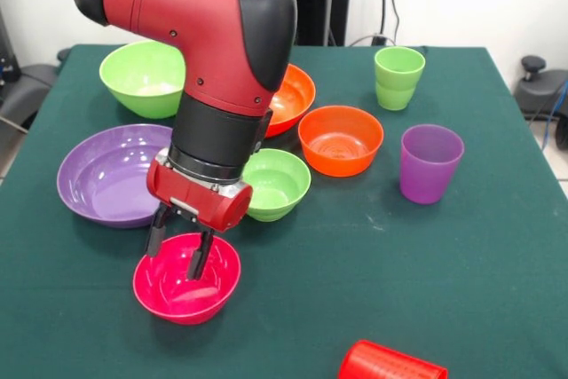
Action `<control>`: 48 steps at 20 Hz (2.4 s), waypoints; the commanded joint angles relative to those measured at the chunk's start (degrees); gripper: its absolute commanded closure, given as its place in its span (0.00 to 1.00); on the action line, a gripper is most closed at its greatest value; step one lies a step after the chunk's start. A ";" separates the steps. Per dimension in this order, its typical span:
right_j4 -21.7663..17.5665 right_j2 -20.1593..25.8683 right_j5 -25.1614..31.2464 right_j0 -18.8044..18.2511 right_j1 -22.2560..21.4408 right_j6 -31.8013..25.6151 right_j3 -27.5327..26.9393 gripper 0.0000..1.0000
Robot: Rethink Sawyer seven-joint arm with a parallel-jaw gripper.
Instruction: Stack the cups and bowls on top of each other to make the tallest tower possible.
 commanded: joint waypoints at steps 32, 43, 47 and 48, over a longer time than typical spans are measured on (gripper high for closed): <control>-1.22 5.74 4.88 -3.02 -7.98 -0.50 8.65 0.00; -1.28 5.42 3.66 -2.49 -6.56 0.71 7.93 0.00; -0.63 5.84 4.69 -2.21 -7.01 0.92 8.20 0.00; -0.52 5.94 4.97 -2.16 -7.19 0.90 8.31 0.00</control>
